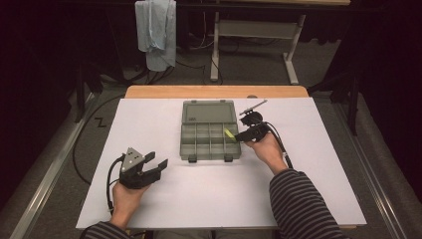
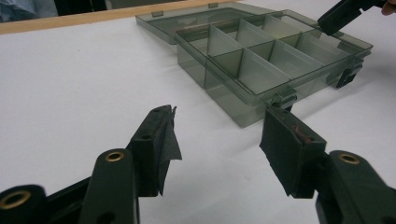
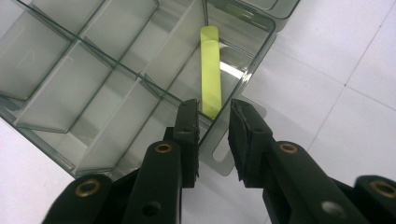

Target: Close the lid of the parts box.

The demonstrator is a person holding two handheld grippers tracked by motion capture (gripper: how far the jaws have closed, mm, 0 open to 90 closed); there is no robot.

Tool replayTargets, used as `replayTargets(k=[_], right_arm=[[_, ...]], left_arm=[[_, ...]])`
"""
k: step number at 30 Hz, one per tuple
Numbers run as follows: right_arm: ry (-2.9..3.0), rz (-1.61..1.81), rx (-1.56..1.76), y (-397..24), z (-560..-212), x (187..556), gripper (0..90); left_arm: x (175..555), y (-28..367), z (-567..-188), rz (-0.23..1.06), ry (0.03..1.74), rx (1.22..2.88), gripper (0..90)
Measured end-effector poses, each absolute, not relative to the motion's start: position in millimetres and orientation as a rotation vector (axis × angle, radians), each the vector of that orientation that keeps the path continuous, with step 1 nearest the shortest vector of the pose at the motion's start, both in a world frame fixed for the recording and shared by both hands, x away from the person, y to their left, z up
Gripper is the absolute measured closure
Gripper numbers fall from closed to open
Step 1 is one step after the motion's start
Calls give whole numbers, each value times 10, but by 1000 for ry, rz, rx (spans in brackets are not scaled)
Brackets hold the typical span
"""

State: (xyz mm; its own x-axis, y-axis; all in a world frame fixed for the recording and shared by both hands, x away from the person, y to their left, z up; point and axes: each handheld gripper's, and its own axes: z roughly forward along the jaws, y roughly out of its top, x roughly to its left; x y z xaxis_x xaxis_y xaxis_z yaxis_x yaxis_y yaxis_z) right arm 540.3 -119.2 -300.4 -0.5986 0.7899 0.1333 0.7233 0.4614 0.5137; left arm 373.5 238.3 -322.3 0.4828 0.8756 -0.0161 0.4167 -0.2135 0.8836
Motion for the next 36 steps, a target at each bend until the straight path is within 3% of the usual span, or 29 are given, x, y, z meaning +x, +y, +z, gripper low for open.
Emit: replayTargets(k=[24,36], right_arm=[[2561,861,1358,-1226,-3029,5394,760],[2566,844,1366,-1210,-3017,5400,762]], left_arm=[[4032,2224,-3120,601,1087,1896,423],[4253,2171,-3053,505,1112,1900,465]])
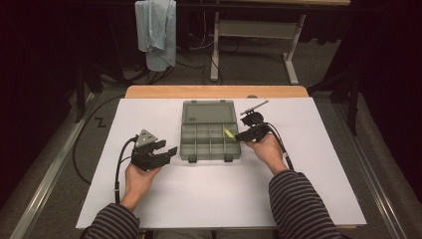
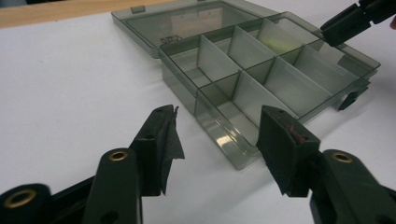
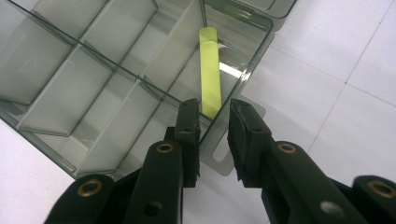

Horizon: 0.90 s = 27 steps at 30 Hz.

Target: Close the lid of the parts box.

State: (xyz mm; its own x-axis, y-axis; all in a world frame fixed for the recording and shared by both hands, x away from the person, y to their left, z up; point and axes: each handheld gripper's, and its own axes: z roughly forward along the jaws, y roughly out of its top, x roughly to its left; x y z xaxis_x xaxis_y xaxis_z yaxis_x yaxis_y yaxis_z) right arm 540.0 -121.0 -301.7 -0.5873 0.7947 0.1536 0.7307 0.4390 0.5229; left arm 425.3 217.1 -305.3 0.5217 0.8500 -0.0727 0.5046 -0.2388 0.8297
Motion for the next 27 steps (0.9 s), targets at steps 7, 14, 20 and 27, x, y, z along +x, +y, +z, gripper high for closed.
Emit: replayTargets(k=[7,14,20,27], right_arm=[[2564,830,1367,-1199,-3011,5399,764],[2560,835,1360,-1201,-3016,5391,764],[2561,832,1365,-1200,-3014,5391,764],[2565,829,1362,-1198,-3011,5397,766]], left_arm=[[4359,2091,-3022,490,1120,1940,485],[4457,2075,-2983,475,1139,1958,488],[4558,2076,-2941,461,1172,1975,502],[4694,2030,-2871,454,1186,1994,498]])
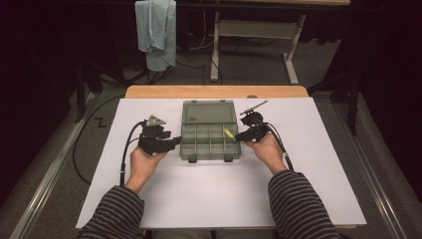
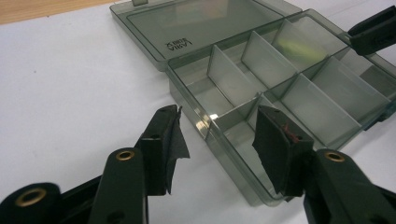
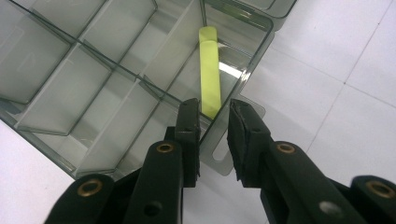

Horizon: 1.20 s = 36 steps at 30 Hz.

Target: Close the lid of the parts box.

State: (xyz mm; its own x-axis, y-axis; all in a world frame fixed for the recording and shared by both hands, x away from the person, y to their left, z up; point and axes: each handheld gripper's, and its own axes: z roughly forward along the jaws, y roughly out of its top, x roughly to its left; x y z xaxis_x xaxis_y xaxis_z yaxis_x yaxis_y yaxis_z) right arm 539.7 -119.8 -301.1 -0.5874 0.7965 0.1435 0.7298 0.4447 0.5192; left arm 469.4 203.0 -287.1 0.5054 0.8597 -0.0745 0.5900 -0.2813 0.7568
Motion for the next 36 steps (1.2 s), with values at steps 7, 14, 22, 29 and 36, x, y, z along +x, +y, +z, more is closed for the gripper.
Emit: replayTargets(k=[7,14,22,29,36], right_arm=[[2565,830,1364,-1201,-3012,5399,766],[2561,832,1358,-1199,-3014,5394,767],[2560,829,1355,-1197,-3014,5392,768],[2563,828,1354,-1196,-3012,5395,768],[2562,828,1351,-1197,-3013,5393,768]], left_arm=[[4830,1962,-2820,439,1201,2008,490],[4919,1910,-2775,447,1204,2011,488],[5044,1901,-2770,445,1237,2028,490],[5171,1877,-2761,419,1261,2051,492],[5290,1831,-2752,403,1282,2079,496]])
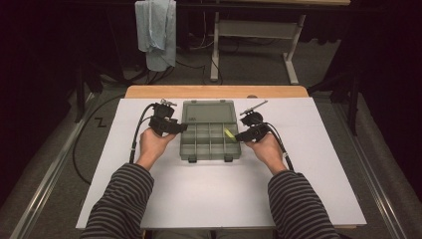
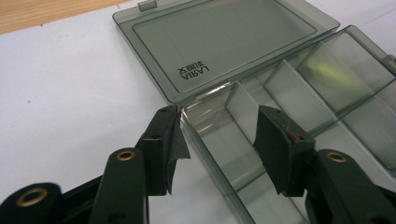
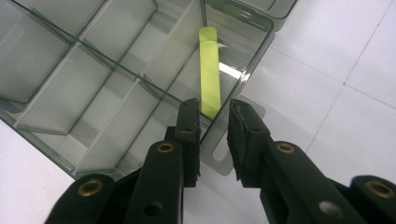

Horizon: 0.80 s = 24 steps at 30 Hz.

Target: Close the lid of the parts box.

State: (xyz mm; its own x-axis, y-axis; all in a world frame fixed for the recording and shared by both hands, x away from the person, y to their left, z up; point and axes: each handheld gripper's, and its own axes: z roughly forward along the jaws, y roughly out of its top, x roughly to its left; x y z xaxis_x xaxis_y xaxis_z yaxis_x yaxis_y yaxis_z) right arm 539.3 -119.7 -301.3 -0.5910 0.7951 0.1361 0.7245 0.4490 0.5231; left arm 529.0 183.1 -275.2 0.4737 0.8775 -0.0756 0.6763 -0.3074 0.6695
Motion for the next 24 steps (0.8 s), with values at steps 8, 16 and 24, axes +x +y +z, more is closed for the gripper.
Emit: replayTargets(k=[8,16,24], right_arm=[[2562,826,1348,-1194,-3012,5392,769],[2563,829,1345,-1197,-3014,5391,769],[2563,829,1345,-1197,-3014,5391,769]], left_arm=[[5429,1776,-2713,401,1308,2086,496],[5590,1754,-2722,401,1343,2118,501],[5763,1743,-2733,367,1369,2133,503]])
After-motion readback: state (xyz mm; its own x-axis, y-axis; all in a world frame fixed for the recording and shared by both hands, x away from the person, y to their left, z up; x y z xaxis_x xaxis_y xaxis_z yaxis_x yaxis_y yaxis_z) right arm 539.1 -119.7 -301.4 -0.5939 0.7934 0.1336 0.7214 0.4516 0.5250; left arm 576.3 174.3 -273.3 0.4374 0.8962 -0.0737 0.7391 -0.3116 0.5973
